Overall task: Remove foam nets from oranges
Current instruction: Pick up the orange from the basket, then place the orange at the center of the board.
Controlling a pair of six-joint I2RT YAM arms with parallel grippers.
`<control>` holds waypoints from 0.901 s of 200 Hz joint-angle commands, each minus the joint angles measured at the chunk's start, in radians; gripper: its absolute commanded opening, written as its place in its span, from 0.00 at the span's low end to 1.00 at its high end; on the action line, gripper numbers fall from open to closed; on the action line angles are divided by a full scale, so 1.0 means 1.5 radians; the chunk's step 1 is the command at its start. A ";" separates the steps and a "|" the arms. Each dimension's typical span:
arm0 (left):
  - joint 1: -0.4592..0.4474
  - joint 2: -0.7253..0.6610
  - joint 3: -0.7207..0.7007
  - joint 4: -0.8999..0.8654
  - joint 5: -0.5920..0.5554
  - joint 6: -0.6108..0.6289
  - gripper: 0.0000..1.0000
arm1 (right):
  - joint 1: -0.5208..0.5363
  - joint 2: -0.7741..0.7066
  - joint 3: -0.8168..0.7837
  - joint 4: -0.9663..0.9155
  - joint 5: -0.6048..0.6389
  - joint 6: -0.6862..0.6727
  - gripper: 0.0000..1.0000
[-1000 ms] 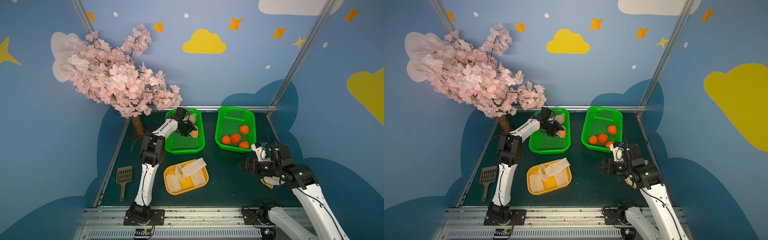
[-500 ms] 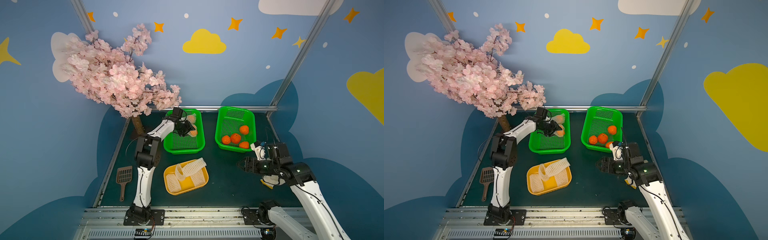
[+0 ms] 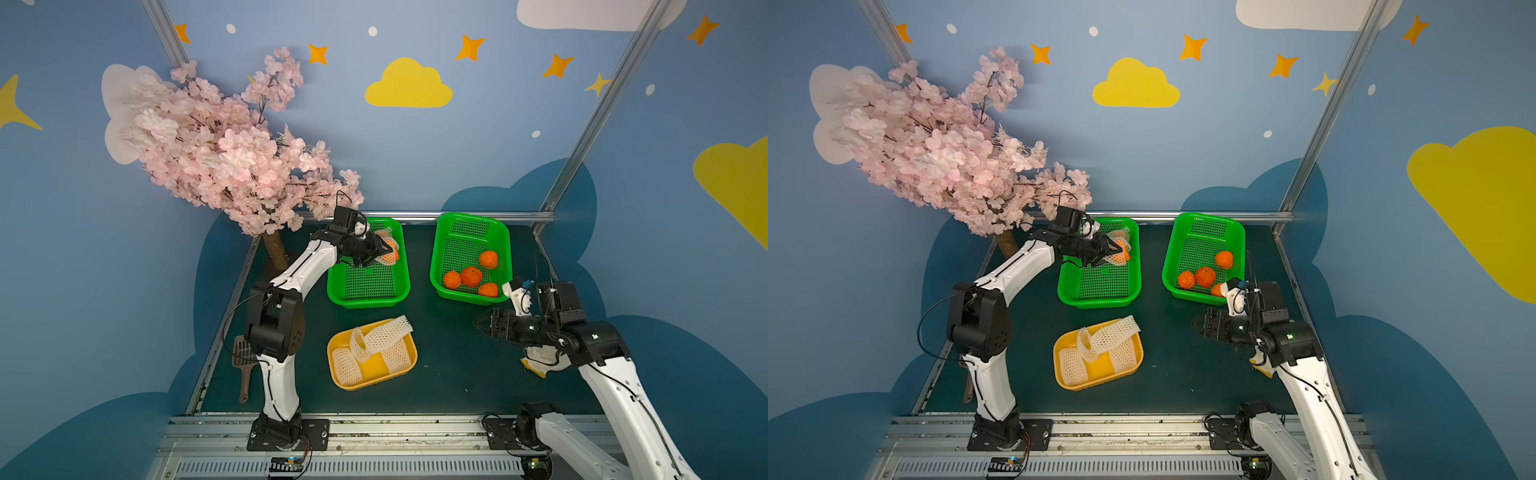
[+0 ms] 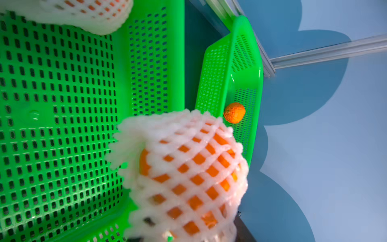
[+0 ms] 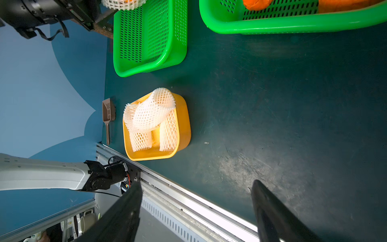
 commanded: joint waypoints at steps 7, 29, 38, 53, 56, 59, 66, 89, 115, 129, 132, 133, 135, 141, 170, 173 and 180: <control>-0.043 -0.073 -0.012 -0.037 0.033 0.049 0.51 | -0.026 0.009 0.000 0.016 -0.044 -0.001 0.81; -0.101 -0.116 -0.045 -0.049 0.025 0.058 0.50 | -0.046 0.008 0.000 0.012 -0.062 -0.001 0.81; -0.131 -0.128 -0.057 -0.057 0.018 0.061 0.51 | -0.053 0.006 -0.001 0.009 -0.065 -0.001 0.81; -0.185 -0.139 -0.073 -0.064 0.004 0.061 0.51 | -0.061 0.003 -0.006 0.005 -0.073 -0.002 0.81; -0.195 -0.140 -0.074 -0.068 0.000 0.063 0.51 | -0.063 0.003 -0.007 0.004 -0.075 -0.002 0.81; -0.207 -0.139 -0.075 -0.071 -0.005 0.064 0.51 | -0.064 0.003 -0.007 0.002 -0.075 -0.002 0.81; -0.233 -0.139 -0.077 -0.082 -0.022 0.069 0.51 | -0.067 0.002 -0.010 -0.004 -0.075 -0.004 0.81; -0.305 -0.124 -0.106 -0.076 -0.058 0.064 0.51 | -0.074 -0.011 -0.022 -0.032 -0.055 -0.002 0.81; -0.365 -0.089 -0.124 -0.064 -0.103 0.058 0.50 | -0.080 -0.049 -0.053 -0.046 -0.032 0.009 0.81; -0.389 -0.058 -0.109 -0.079 -0.135 0.065 0.50 | -0.081 -0.067 -0.075 -0.045 -0.032 0.015 0.81; -0.394 -0.050 -0.106 -0.082 -0.140 0.066 0.49 | -0.081 -0.070 -0.080 -0.045 -0.032 0.016 0.81; -0.395 -0.048 -0.105 -0.083 -0.142 0.066 0.49 | -0.081 -0.070 -0.081 -0.044 -0.031 0.017 0.81; -0.399 -0.043 -0.103 -0.085 -0.146 0.068 0.49 | -0.081 -0.072 -0.085 -0.044 -0.031 0.018 0.81; -0.408 -0.029 -0.096 -0.091 -0.159 0.070 0.49 | -0.081 -0.077 -0.094 -0.044 -0.030 0.021 0.81; -0.445 0.035 -0.070 -0.114 -0.202 0.085 0.49 | -0.081 -0.097 -0.135 -0.033 -0.022 0.036 0.81; -0.446 0.040 -0.068 -0.115 -0.204 0.086 0.49 | -0.081 -0.099 -0.139 -0.031 -0.021 0.037 0.81; -0.449 0.052 -0.066 -0.114 -0.206 0.085 0.49 | -0.081 -0.103 -0.147 -0.025 -0.021 0.041 0.81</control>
